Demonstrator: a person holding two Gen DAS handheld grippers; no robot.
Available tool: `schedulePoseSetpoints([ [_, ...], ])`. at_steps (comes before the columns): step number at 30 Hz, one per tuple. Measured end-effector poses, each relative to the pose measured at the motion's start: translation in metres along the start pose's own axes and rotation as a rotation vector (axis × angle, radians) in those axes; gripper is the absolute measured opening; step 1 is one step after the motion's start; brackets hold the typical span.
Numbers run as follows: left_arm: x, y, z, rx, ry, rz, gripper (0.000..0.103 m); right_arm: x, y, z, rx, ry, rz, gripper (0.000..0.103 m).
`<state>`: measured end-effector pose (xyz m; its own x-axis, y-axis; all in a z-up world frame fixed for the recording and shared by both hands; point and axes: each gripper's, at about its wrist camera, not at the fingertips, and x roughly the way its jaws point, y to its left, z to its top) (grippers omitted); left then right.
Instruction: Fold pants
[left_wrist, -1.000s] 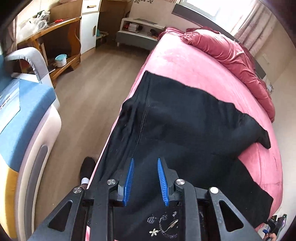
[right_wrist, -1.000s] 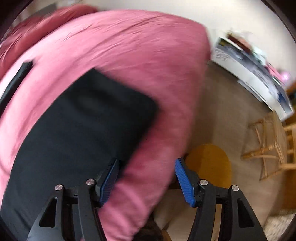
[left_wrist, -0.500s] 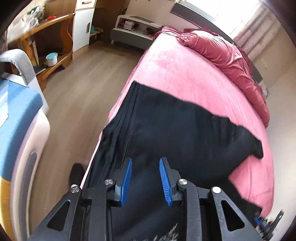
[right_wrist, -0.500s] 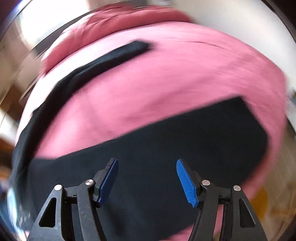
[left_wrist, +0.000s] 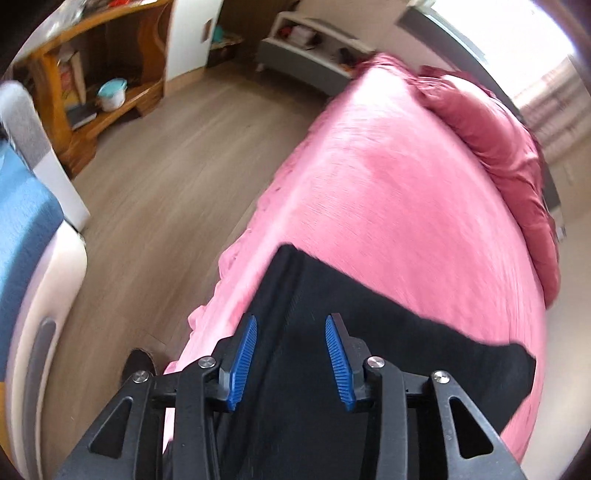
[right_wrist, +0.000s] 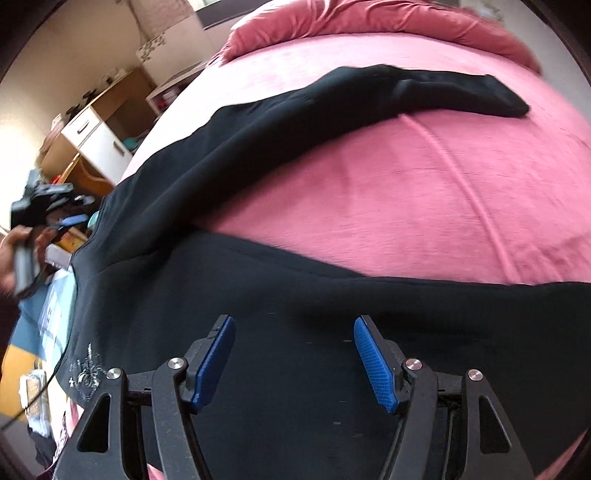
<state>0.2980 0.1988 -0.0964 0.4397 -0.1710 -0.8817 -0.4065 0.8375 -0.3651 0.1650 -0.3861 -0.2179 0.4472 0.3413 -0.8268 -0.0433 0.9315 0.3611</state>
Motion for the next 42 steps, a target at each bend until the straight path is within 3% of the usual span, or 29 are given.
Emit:
schedulePoseSetpoints([
  [3,0.016,0.006,0.012,-0.053,0.004,-0.007,0.04,0.008,0.01,0.001,-0.019,0.016,0.001,0.069],
  [8,0.036,-0.002,0.022,-0.036,0.038,0.028,0.039,0.019,0.026,-0.003,-0.04,0.034,0.007,0.069],
  [9,0.037,-0.006,0.023,-0.028,0.032,0.03,0.036,0.02,0.03,0.0,-0.047,0.035,0.003,0.069],
  [11,0.036,-0.016,0.022,0.04,0.015,0.017,0.015,0.023,0.036,0.002,-0.06,0.033,-0.004,0.069],
  [13,0.029,-0.028,0.016,0.113,-0.011,0.021,0.009,0.023,0.039,0.007,-0.065,0.028,0.002,0.069],
  [18,-0.011,-0.049,-0.011,0.222,-0.119,-0.097,0.007,0.028,0.048,0.033,-0.071,-0.004,0.03,0.067],
  [23,-0.059,-0.067,-0.056,0.353,-0.202,-0.186,0.007,0.035,0.064,0.067,-0.08,-0.052,0.066,0.058],
  [29,-0.123,-0.064,-0.111,0.464,-0.276,-0.339,0.006,0.043,0.074,0.112,-0.036,-0.09,0.126,0.056],
  [35,-0.175,-0.046,-0.159,0.522,-0.275,-0.511,0.006,0.045,0.061,0.156,0.047,-0.093,0.197,0.056],
  [42,-0.207,-0.025,-0.205,0.587,-0.227,-0.573,0.005,0.072,0.046,0.207,0.19,-0.045,0.259,0.057],
])
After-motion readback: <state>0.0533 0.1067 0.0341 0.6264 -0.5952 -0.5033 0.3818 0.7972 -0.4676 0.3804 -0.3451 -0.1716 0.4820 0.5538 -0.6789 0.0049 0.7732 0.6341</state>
